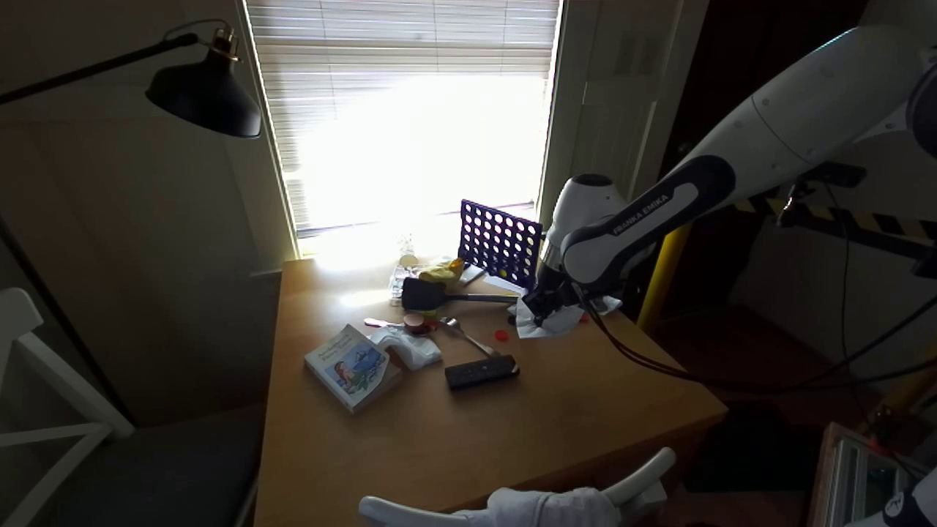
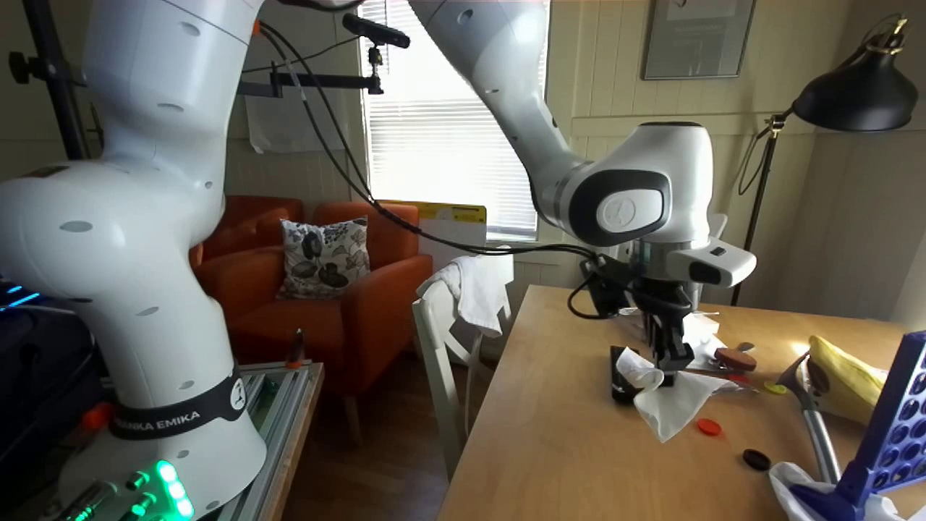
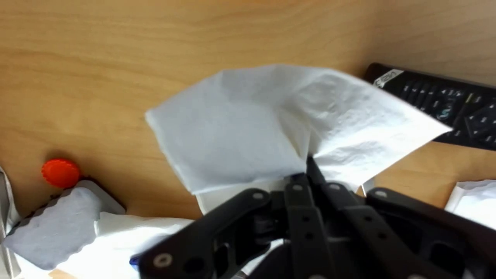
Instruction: Use the paper towel to wipe the remote
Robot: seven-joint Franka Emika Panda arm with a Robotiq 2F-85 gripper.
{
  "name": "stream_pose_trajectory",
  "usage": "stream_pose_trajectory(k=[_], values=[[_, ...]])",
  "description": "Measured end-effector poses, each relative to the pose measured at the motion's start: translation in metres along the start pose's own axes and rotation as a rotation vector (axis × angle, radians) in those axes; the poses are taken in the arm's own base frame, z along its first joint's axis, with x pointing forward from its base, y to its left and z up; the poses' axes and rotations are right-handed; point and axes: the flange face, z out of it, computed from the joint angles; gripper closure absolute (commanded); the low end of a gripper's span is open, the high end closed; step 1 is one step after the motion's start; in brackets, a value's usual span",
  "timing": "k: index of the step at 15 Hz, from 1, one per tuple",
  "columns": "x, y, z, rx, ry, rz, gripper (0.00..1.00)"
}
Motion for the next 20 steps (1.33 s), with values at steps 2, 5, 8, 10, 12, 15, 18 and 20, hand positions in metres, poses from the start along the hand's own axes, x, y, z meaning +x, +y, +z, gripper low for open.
stream_pose_trajectory(k=[2, 5, 8, 10, 12, 15, 18, 20], values=[[-0.003, -0.019, -0.003, 0.013, 0.007, -0.045, 0.99], [-0.017, -0.07, -0.009, 0.046, 0.013, -0.159, 0.99], [-0.031, -0.116, -0.014, 0.081, 0.017, -0.256, 0.99], [-0.032, -0.133, -0.012, 0.096, 0.019, -0.296, 0.99], [-0.03, -0.141, -0.006, 0.103, 0.016, -0.325, 0.99], [-0.03, -0.145, 0.012, 0.104, -0.002, -0.36, 0.99], [-0.034, -0.146, 0.037, 0.099, -0.032, -0.38, 0.99], [-0.033, -0.146, 0.049, 0.097, -0.041, -0.377, 0.99]])
